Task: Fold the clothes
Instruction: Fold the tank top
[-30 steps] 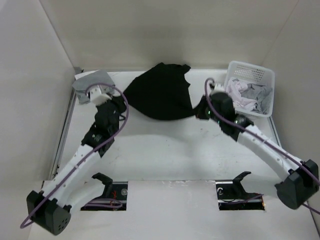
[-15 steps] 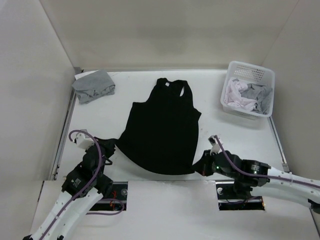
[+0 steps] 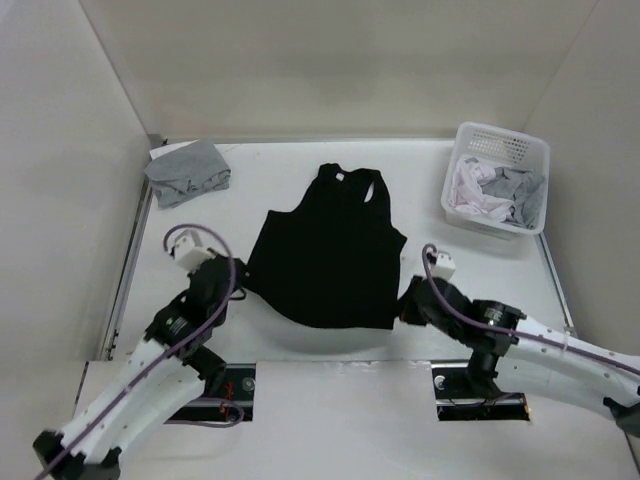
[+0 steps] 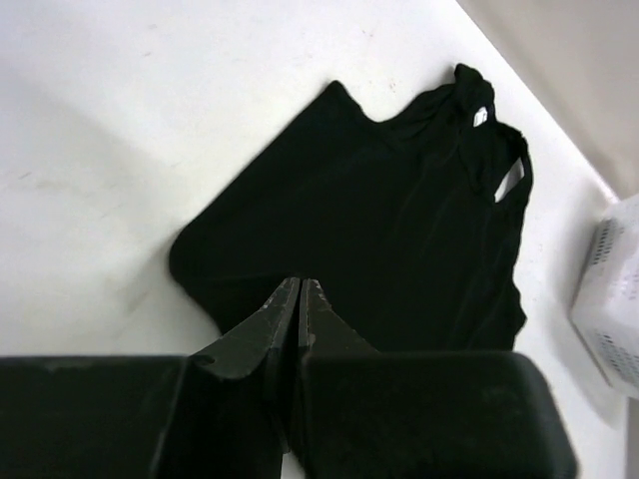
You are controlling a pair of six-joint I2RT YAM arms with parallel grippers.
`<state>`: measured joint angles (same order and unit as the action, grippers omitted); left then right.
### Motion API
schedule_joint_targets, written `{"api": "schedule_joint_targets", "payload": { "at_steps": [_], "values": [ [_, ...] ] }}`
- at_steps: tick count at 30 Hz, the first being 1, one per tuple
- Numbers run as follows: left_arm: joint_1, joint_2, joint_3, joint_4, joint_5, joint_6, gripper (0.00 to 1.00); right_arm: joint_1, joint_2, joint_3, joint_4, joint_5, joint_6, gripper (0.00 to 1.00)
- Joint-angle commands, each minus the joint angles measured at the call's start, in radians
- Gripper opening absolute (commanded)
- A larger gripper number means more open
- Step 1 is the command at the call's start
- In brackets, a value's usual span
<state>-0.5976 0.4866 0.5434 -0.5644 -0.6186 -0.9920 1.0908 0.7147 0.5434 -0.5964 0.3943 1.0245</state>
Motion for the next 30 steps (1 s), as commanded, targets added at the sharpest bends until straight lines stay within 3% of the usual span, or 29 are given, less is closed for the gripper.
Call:
{"api": "schedule_joint_targets", "payload": {
  "at_steps": [1,5,9,18,25,28,30],
  "values": [
    [0.02,0.232,0.062,0.438,-0.009,0.133,0.0,-0.223,0.11,0.101,0.26,-0.029,-0.24,0.0],
    [0.123,0.58,0.252,0.667,0.08,0.208,0.01,-0.465,0.332,0.243,0.417,-0.132,-0.334,0.0],
    [0.195,0.893,0.493,0.75,0.141,0.225,0.01,-0.603,0.523,0.392,0.483,-0.141,-0.385,0.0],
    [0.29,1.387,1.001,0.672,0.221,0.245,0.02,-0.817,0.869,0.689,0.511,-0.213,-0.428,0.0],
    [0.347,1.693,1.291,0.58,0.235,0.21,0.05,-0.9,1.161,0.963,0.498,-0.259,-0.432,0.0],
    [0.362,1.773,1.368,0.578,0.24,0.199,0.1,-0.909,1.259,1.061,0.494,-0.247,-0.423,0.04],
    [0.365,1.808,1.409,0.583,0.249,0.207,0.2,-0.908,1.311,1.118,0.478,-0.229,-0.42,0.12]
  ]
}}
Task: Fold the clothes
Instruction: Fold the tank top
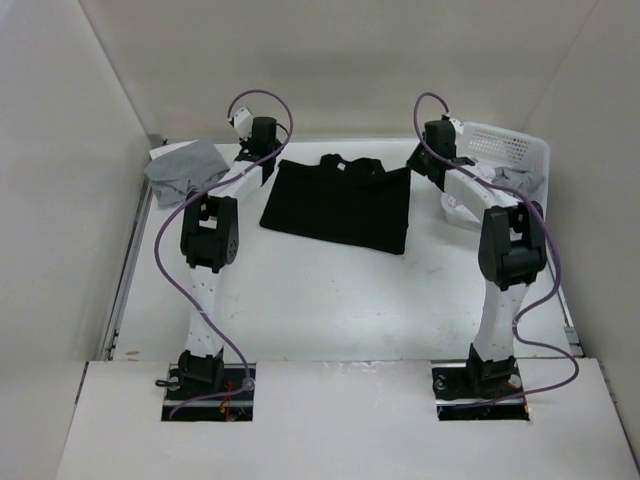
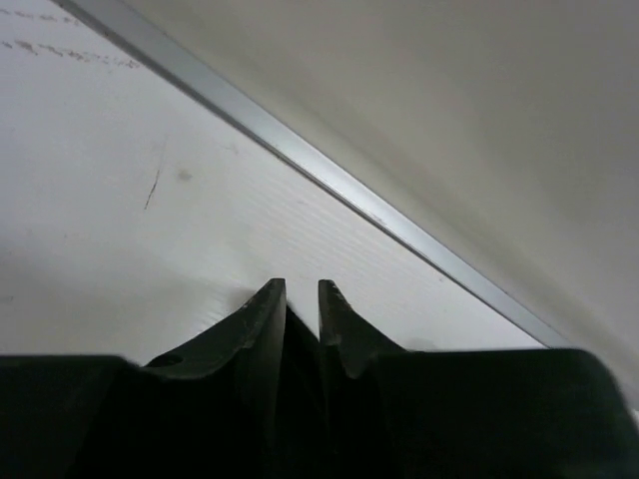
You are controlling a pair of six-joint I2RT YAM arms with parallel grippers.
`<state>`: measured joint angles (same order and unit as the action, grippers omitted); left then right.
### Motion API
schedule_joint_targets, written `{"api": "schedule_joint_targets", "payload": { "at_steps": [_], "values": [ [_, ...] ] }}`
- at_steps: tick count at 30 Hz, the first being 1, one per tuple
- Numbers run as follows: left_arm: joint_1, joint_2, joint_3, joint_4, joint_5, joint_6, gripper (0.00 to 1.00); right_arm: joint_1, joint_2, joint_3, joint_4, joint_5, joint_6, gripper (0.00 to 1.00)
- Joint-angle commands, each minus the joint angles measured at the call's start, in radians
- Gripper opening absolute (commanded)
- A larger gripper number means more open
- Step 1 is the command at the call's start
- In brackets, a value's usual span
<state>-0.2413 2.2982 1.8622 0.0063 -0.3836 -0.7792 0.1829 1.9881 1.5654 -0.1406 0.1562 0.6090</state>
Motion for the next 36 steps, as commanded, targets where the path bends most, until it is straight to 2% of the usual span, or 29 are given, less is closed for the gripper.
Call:
{"api": "schedule_joint_targets", "payload": {
  "at_steps": [1,4,6,9,10,12,13,14,17,21,24,31,36],
  "values": [
    [0.01,0.004,0.101,0.012,0.021,0.001,0.27,0.003,0.054,0.116,0.015,0.022,-0.008,0.18],
    [0.02,-0.054,0.03,0.027,0.045,0.017,0.38,0.014,0.045,0.127,0.021,0.052,-0.031,0.4],
    [0.021,-0.147,-0.108,0.066,0.052,0.02,0.4,0.042,-0.004,0.107,0.021,0.062,-0.044,0.45],
    [0.017,-0.334,-0.401,0.157,0.043,0.006,0.39,0.103,-0.13,-0.012,0.055,0.089,-0.084,0.48],
    [0.012,-0.394,-0.501,0.19,0.04,-0.003,0.38,0.129,-0.179,-0.075,0.073,0.1,-0.092,0.47],
    [-0.003,-0.498,-0.689,0.24,0.025,-0.031,0.38,0.172,-0.27,-0.21,0.113,0.112,-0.088,0.26],
    [-0.011,-0.538,-0.771,0.257,0.026,-0.046,0.37,0.187,-0.317,-0.294,0.139,0.109,-0.069,0.06],
    [-0.017,-0.569,-0.843,0.27,0.029,-0.063,0.37,0.206,-0.369,-0.392,0.16,0.095,-0.024,0.0],
    [-0.022,-0.62,-0.984,0.287,0.064,-0.113,0.36,0.232,-0.466,-0.6,0.22,0.075,0.075,0.02],
    [-0.002,-0.623,-1.081,0.313,0.163,-0.149,0.36,0.243,-0.601,-0.842,0.303,0.08,0.167,0.34],
    [0.012,-0.614,-1.112,0.334,0.19,-0.152,0.36,0.243,-0.624,-0.924,0.311,0.051,0.192,0.47],
    [0.014,-0.571,-1.109,0.345,0.207,-0.169,0.35,0.217,-0.536,-0.99,0.378,-0.027,0.235,0.48],
    [0.017,-0.539,-1.103,0.36,0.212,-0.184,0.28,0.212,-0.522,-1.001,0.391,-0.03,0.247,0.48]
  ]
}}
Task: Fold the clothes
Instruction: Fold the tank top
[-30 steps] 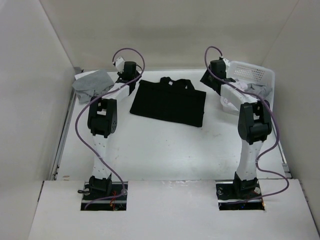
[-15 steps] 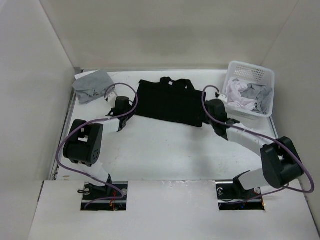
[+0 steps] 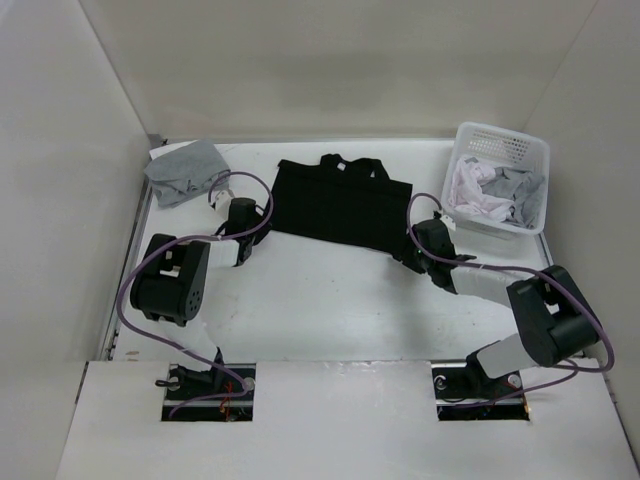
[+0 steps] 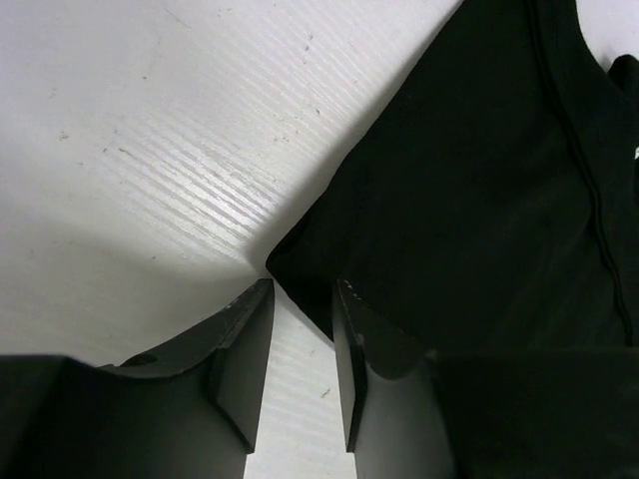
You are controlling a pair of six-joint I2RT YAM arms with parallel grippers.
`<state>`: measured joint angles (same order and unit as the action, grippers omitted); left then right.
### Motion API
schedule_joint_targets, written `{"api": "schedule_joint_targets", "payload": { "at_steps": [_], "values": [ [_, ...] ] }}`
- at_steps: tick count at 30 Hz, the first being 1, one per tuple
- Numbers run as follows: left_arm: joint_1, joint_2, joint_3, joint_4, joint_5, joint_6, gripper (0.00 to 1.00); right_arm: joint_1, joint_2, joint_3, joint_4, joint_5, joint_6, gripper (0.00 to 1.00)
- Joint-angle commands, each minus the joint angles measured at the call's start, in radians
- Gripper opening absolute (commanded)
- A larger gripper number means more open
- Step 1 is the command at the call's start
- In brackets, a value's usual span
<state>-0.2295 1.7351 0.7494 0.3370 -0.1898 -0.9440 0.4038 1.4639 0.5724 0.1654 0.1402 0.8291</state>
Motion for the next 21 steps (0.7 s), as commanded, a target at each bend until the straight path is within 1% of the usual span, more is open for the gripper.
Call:
{"api": "schedule_joint_targets", "payload": {
  "at_steps": [1,9,12,16,21],
  "values": [
    [0.005,0.029,0.011,0.034,0.015,-0.022,0.27,-0.01,0.001,-0.008,0.085,-0.014,0.027,0.48],
    [0.015,0.047,0.011,0.08,0.01,-0.042,0.13,-0.007,0.026,0.015,0.06,-0.008,0.036,0.41],
    [0.019,0.041,0.007,0.102,0.01,-0.047,0.1,-0.007,0.02,0.018,0.039,0.019,0.05,0.39],
    [0.012,0.03,-0.007,0.122,-0.003,-0.05,0.09,-0.003,-0.005,0.024,-0.023,0.091,0.067,0.4],
    [0.022,0.023,-0.047,0.157,-0.031,-0.058,0.06,0.011,0.041,0.066,-0.044,0.121,0.08,0.44]
  ]
}}
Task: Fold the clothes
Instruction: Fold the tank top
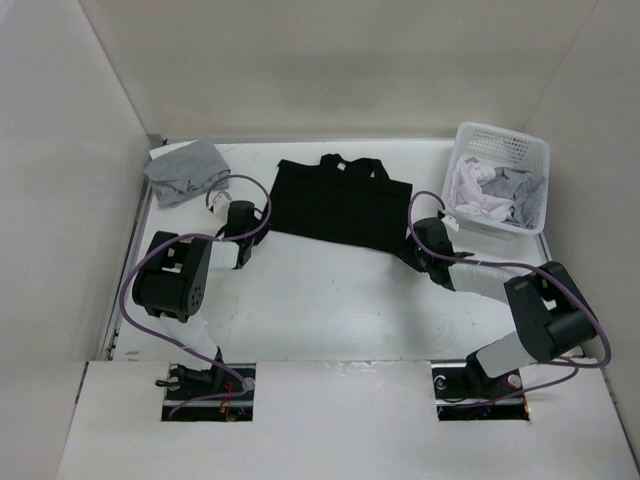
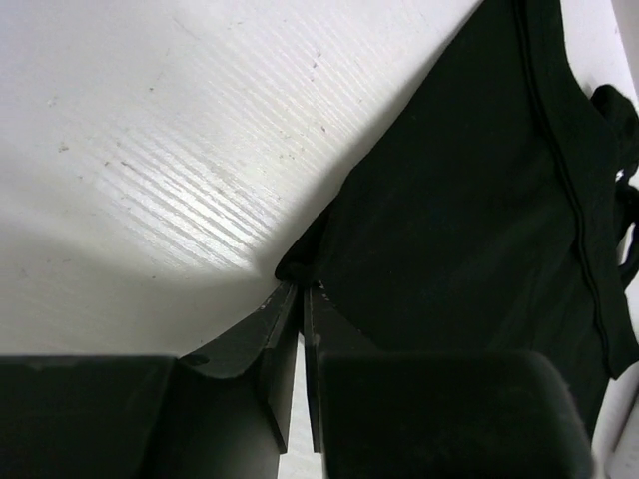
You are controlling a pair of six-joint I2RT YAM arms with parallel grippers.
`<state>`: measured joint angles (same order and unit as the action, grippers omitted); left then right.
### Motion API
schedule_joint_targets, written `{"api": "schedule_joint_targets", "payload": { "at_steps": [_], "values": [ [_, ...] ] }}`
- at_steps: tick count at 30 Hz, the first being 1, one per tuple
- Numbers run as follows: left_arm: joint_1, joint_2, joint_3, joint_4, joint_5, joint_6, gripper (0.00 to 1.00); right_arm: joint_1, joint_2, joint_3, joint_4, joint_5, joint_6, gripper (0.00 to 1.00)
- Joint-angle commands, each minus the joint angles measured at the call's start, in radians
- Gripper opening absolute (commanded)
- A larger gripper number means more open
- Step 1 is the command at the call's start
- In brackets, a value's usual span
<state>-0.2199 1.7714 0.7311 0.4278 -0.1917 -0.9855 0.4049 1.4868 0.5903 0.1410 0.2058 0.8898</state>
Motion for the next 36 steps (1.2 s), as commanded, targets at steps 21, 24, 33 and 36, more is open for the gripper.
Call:
{"api": "schedule_joint_targets", "payload": {
  "at_steps": [21,24,33,36],
  "values": [
    [0.061,-0.207,-0.343,0.157,-0.014,-0.065,0.3,0.085,0.036,0.009,0.025,0.026,0.021,0.46],
    [0.072,-0.227,-0.354,0.147,-0.029,-0.071,0.34,0.085,0.052,0.014,0.035,0.023,0.021,0.46],
    [0.078,-0.164,-0.283,0.124,-0.028,-0.07,0.27,0.085,0.081,0.016,0.071,0.012,0.024,0.42],
    [0.073,-0.144,-0.266,0.126,-0.031,-0.073,0.2,0.085,0.087,0.017,0.075,0.012,0.029,0.4]
  ]
}}
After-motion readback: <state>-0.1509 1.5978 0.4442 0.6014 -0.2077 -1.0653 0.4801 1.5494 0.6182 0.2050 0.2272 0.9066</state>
